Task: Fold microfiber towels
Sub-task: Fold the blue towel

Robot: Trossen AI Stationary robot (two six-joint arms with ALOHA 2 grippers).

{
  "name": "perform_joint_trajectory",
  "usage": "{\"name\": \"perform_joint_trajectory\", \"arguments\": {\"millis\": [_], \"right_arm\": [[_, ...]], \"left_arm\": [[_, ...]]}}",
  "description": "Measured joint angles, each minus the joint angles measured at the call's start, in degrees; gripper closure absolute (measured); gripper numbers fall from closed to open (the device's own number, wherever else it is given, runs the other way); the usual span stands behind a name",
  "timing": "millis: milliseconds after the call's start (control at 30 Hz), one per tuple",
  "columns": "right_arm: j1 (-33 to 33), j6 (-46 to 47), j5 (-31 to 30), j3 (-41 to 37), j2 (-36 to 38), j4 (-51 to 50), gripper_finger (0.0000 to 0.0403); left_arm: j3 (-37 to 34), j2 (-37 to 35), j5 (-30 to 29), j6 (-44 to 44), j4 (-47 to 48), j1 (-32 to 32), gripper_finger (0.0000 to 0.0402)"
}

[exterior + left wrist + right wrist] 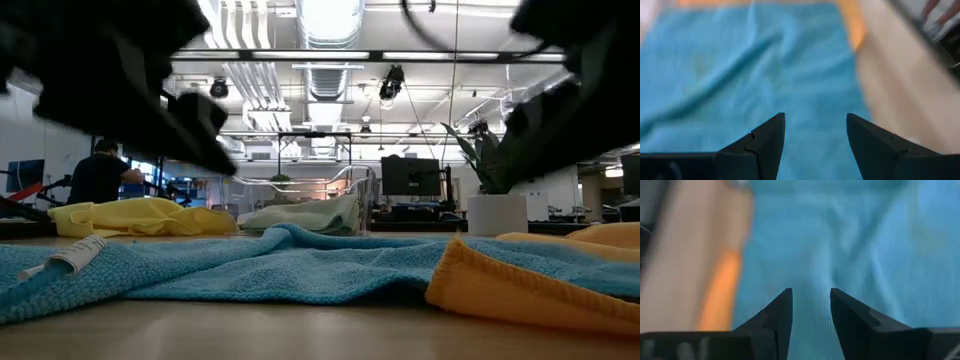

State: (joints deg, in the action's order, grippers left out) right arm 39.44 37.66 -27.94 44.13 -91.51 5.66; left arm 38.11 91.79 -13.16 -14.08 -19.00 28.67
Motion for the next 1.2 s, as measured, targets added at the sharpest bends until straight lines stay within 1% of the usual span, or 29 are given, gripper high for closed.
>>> {"name": "perform_joint_trajectory", "arguments": {"millis": [133,333,400,533,700,833,1100,1200], "right_arm": [[0.5,10.2,4.8,4.3,-5.5,-11.1,0.0288],[1.2,17.4,5.6,9.9,-10.0,-20.9,0.0304],[1.3,19.3,6.3,11.5,-10.2,-25.0,0.0309],[2.0,20.1,7.2,14.1,-9.4,-31.3,0.0318],[3.0,22.3,8.2,16.3,-8.6,-38.2,0.0326],[3.5,24.0,7.8,16.5,-8.5,-40.8,0.0324],[3.8,23.9,7.2,16.0,-8.4,-41.1,0.0325],[3.8,23.6,7.2,16.7,-8.4,-42.2,0.0330]], "left_arm": [[-0.2,2.3,-3.3,-6.2,6.2,0.0,0.0206],[0.0,2.6,-5.9,-16.2,15.4,0.0,0.0206],[0.0,2.4,-6.4,-17.0,17.6,0.0,0.0206],[0.0,1.5,-7.7,-17.1,21.5,-0.1,0.0206],[-0.2,-1.2,-10.1,-17.3,28.0,-0.1,0.0206],[-0.4,-3.9,-13.0,-17.3,31.9,-0.1,0.0206],[-0.1,-8.7,-17.5,-16.9,32.2,-0.1,0.0206],[0.5,-10.5,-17.5,-17.1,32.1,0.1,0.0206]]}}
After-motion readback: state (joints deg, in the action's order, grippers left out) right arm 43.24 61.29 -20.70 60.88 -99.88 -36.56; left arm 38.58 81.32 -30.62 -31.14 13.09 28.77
